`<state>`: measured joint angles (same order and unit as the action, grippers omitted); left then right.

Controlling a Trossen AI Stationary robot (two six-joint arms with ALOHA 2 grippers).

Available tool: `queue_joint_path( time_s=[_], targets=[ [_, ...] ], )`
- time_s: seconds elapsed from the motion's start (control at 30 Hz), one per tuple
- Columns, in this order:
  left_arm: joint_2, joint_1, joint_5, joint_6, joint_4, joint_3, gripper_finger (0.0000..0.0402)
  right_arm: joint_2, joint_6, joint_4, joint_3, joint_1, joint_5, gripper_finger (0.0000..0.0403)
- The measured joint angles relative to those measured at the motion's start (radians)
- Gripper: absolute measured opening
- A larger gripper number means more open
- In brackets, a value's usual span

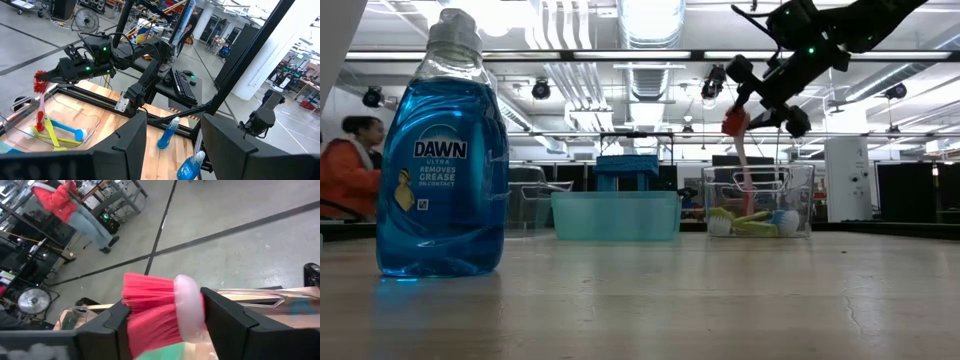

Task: Pick & Place Kitchen Sink Supplies
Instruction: Put the red dish brush into the right transparent bin, then put the dishwashing liquid into the left transparent bin

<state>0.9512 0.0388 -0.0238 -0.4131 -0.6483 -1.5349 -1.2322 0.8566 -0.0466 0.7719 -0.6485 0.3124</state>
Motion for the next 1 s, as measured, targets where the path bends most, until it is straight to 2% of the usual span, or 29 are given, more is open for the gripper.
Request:
queue_joint_path(
  time_s=[0.3, 0.53, 1.0],
  targets=[
    [0.0, 0.0, 0.0, -0.002, 0.0, 0.0, 0.0181, 0.025, 0.0, 0.029, 0.007, -0.001, -0.01, 0.0262],
    [0.0, 0.0, 0.006, -0.007, 0.0, 0.0, 0.0181, 0.04, -0.064, 0.019, 0.07, 0.0, -0.014, 0.0293],
    [0.0, 0.0, 0.009, -0.009, -0.001, 0.0, 0.0181, 0.046, -0.293, 0.072, 0.336, 0.003, 0.005, 0.0304]
  ],
)
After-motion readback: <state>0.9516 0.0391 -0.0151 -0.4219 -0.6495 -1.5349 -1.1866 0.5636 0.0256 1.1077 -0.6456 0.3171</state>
